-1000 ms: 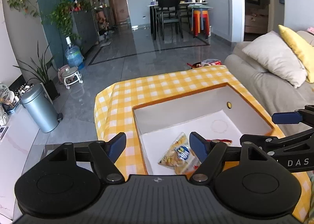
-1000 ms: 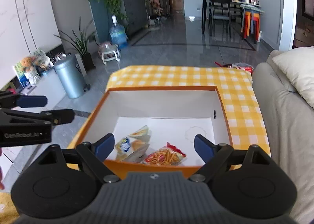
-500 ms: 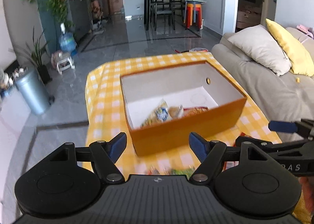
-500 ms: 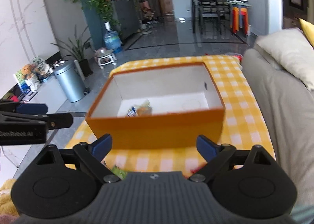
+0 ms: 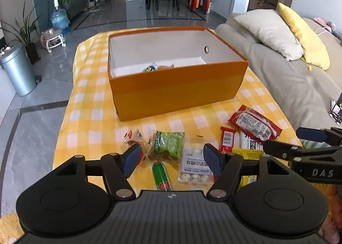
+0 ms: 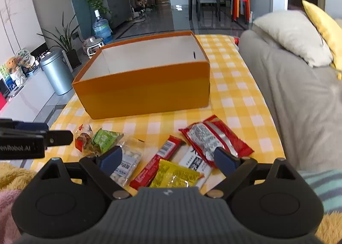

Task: Organize snacks
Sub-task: 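Withdraw both tools from the box back toward the remaining snacks, then grasp the red-white sausage packet with right tool while left tool grasps the green pea bag, then lift both held packets and carry them toward the orange box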

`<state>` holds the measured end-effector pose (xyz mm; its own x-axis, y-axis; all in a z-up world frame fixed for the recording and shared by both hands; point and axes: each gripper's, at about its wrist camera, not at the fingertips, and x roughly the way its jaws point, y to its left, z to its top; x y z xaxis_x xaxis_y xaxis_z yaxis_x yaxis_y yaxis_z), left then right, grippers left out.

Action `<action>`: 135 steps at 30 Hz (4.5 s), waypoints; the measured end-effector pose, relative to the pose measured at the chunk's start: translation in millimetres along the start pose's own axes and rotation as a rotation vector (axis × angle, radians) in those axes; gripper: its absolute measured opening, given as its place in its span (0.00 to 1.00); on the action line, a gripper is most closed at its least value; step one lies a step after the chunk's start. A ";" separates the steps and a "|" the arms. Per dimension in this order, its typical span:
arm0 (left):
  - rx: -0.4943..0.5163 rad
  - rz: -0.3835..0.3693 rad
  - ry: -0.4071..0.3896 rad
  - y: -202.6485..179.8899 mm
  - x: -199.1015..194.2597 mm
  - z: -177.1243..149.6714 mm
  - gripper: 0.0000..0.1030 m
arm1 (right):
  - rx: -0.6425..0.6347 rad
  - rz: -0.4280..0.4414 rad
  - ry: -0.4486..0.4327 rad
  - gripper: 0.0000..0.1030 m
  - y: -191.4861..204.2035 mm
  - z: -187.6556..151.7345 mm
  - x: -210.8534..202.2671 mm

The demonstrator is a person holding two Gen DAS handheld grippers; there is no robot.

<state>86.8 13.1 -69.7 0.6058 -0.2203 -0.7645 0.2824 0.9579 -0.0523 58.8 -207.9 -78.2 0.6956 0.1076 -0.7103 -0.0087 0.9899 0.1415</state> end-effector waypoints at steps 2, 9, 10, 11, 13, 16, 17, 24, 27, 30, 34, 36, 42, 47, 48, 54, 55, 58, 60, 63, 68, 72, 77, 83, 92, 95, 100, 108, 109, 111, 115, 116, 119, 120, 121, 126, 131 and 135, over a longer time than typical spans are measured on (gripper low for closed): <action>-0.020 0.005 0.006 1.0 2.6 -0.7 0.74 | 0.005 0.002 0.014 0.80 -1.5 0.2 3.7; -0.074 0.022 0.033 3.2 25.9 5.2 0.74 | -0.026 -0.028 0.075 0.74 -1.2 5.0 33.5; -0.085 0.015 0.044 3.6 30.3 5.8 0.74 | -0.043 -0.037 0.072 0.74 -2.4 7.1 37.9; -0.099 0.009 0.058 3.8 35.1 6.0 0.74 | -0.068 -0.046 0.070 0.74 -3.1 9.0 42.3; -0.125 0.001 0.087 4.4 43.9 5.8 0.74 | -0.127 -0.065 0.070 0.74 -4.1 11.7 51.5; -0.164 0.006 0.116 5.3 55.6 6.1 0.74 | -0.158 -0.080 0.090 0.74 -14.1 15.8 65.2; -0.176 0.008 0.126 6.0 59.4 6.4 0.74 | -0.158 -0.083 0.094 0.74 -19.0 17.6 69.8; -0.224 0.001 0.201 5.4 83.6 11.8 0.74 | -0.220 -0.113 0.106 0.74 -38.3 26.4 99.1; -0.244 0.010 0.217 7.0 91.6 12.3 0.74 | -0.203 -0.124 0.129 0.79 -46.7 27.6 110.7; -0.251 0.022 0.229 6.6 99.2 12.4 0.75 | -0.170 -0.111 0.160 0.80 -54.0 27.8 120.2; -0.247 0.037 0.243 4.0 106.8 12.5 0.75 | -0.145 -0.105 0.193 0.80 -58.1 26.0 131.2; -0.241 0.038 0.244 3.8 109.3 13.4 0.77 | -0.140 -0.106 0.202 0.80 -58.8 25.6 134.5; -0.257 0.063 0.287 5.0 121.8 15.1 0.80 | -0.126 -0.108 0.215 0.81 -59.5 24.7 140.6; -0.283 0.074 0.308 4.7 129.4 16.3 0.80 | -0.136 -0.109 0.226 0.75 -57.5 22.3 139.7; -0.279 0.075 0.306 3.5 129.7 16.7 0.79 | -0.136 -0.109 0.225 0.74 -57.6 22.3 139.2; -0.273 0.018 0.286 -0.7 127.3 17.4 0.42 | -0.145 -0.111 0.218 0.66 -56.7 21.8 134.8; -0.262 0.015 0.282 -2.2 126.5 17.9 0.34 | -0.150 -0.111 0.219 0.65 -55.8 21.6 134.1; -0.251 0.007 0.276 -4.4 126.8 20.5 0.26 | -0.163 -0.113 0.214 0.65 -53.2 21.4 131.2; -0.248 0.001 0.269 -6.0 125.0 19.8 0.24 | -0.169 -0.118 0.200 0.65 -51.5 22.0 128.3; -0.253 -0.003 0.259 -4.0 120.8 18.8 0.22 | -0.176 -0.114 0.172 0.65 -49.0 23.2 121.3; -0.244 -0.010 0.223 -2.3 104.2 20.0 0.19 | -0.184 -0.116 0.138 0.65 -44.1 24.2 109.3; -0.239 -0.024 0.198 -0.7 91.5 20.9 0.17 | -0.183 -0.118 0.107 0.65 -41.4 25.8 99.0; -0.240 -0.044 0.172 2.1 74.9 20.5 0.15 | -0.180 -0.101 0.089 0.65 -36.4 25.6 86.4; -0.220 -0.077 0.140 1.0 54.2 17.8 0.10 | -0.184 -0.082 0.072 0.65 -28.5 23.2 71.2; -0.224 -0.126 0.089 0.0 30.3 17.8 0.01 | -0.159 -0.026 0.056 0.65 -18.8 21.5 51.2; -0.219 -0.131 0.077 -0.5 25.7 19.6 0.01 | -0.144 -0.007 0.053 0.65 -16.0 22.0 46.9; -0.150 -0.153 0.126 -6.7 35.9 17.4 0.03 | -0.163 0.001 0.065 0.65 -11.0 18.4 47.9; 0.021 -0.107 0.173 -25.6 49.6 8.5 0.36 | -0.159 0.027 0.117 0.65 -8.4 11.8 56.9; 0.047 -0.100 0.173 -27.4 49.8 7.6 0.42 | -0.158 0.031 0.124 0.65 -8.0 11.2 58.8; 0.102 -0.085 0.163 -30.2 47.0 5.7 0.50 | -0.160 0.030 0.137 0.65 -7.6 9.9 61.8; 0.233 -0.074 0.158 -33.2 46.4 2.6 0.76 | -0.142 0.037 0.152 0.65 -10.3 8.3 65.3; 0.281 -0.073 0.179 -35.5 49.1 1.2 0.76 | -0.139 0.040 0.155 0.65 -10.2 8.1 66.3; 0.377 -0.056 0.201 -39.4 56.5 -4.2 0.76 | -0.137 0.049 0.163 0.65 -9.5 7.7 70.0; 0.383 -0.049 0.196 -38.7 58.5 -5.3 0.76 | -0.138 0.050 0.165 0.65 -9.3 7.7 71.1; 0.383 -0.045 0.194 -38.1 60.8 -5.6 0.76 | -0.138 0.051 0.167 0.65 -9.1 7.6 72.1; 0.430 -0.047 0.199 -42.0 72.3 -7.6 0.76 | -0.127 0.056 0.183 0.65 -10.7 7.5 76.2; 0.407 -0.024 0.213 -42.3 81.5 -8.5 0.61 | -0.114 0.055 0.189 0.65 -12.3 7.7 78.2; 0.371 -0.030 0.214 -38.2 80.7 -6.6 0.51 | -0.110 0.055 0.191 0.65 -12.5 8.2 79.2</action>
<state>120.0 -40.1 -133.6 0.4365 -0.1665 -0.8841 0.5697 0.8117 0.1284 119.9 -212.5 -130.6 0.5432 0.1668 -0.8229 -0.1288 0.9850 0.1147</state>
